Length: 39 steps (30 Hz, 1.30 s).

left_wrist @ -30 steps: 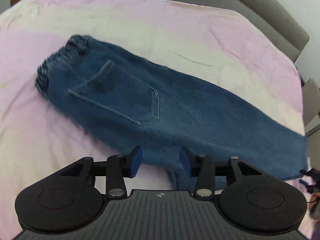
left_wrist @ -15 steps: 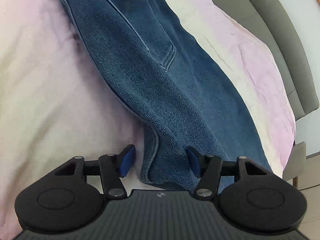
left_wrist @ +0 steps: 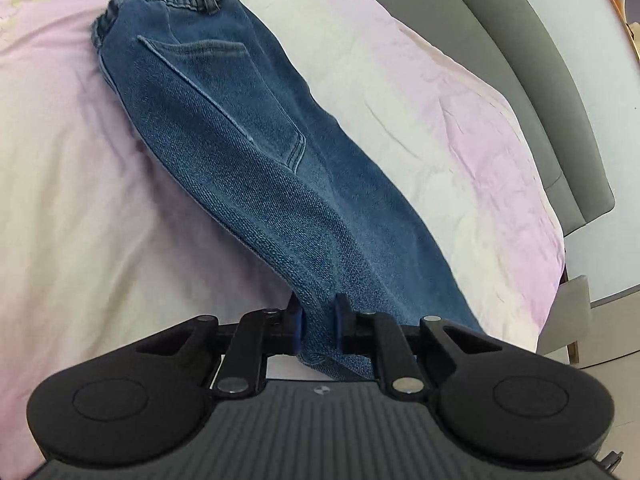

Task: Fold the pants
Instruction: 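Grasp the leg hem with the right tool and lift it, then fold the held hem toward the waistband with the right tool and release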

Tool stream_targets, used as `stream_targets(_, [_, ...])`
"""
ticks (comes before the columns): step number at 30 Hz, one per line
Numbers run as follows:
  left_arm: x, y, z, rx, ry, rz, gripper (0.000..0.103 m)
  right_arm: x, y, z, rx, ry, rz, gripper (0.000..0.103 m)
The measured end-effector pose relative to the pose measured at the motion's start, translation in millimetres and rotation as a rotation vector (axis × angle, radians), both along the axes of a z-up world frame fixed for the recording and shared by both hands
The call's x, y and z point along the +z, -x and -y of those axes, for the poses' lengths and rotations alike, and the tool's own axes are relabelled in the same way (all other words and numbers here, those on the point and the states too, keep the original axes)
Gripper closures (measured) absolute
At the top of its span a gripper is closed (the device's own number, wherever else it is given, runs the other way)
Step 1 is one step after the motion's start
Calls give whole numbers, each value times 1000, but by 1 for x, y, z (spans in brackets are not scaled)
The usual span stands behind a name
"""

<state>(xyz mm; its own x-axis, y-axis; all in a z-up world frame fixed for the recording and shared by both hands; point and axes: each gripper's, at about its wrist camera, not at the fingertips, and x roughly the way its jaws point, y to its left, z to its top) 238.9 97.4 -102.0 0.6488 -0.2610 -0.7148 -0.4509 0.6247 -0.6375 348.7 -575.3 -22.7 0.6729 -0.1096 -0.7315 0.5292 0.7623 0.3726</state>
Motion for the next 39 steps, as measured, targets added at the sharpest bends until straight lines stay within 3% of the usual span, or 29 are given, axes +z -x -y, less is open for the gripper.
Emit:
stream_targets(5, [20, 30, -14, -24, -24, -42, 92, 11, 76, 2, -23, -40, -22, 98])
stream_targets(7, [30, 42, -17, -33, -76, -68, 103, 9, 114, 0, -34, -57, -32, 98])
stream_targets(10, [45, 66, -27, -30, -199, -68, 103, -3, 165, -1, -60, -104, -53, 99])
stream_targets(15, [38, 76, -40, -83, -173, -91, 103, -40, 206, -9, -79, -95, -82, 99])
stream_targets(18, [40, 86, -32, -164, -212, -72, 103, -56, 205, -10, -96, -84, -81, 99])
stream_targets(21, [41, 87, -20, -234, -246, -48, 103, -51, 195, -12, -92, -43, -79, 98])
stream_targets(28, [40, 66, 10, -340, -288, 3, 99, 27, 163, -52, 54, 137, -5, 98])
stream_targets(34, [45, 53, 27, -409, -319, 39, 99, 98, 133, -141, 285, 318, 117, 98])
stream_targets(39, [51, 43, 21, -410, -313, 61, 99, 125, 102, -246, 529, 413, 168, 98])
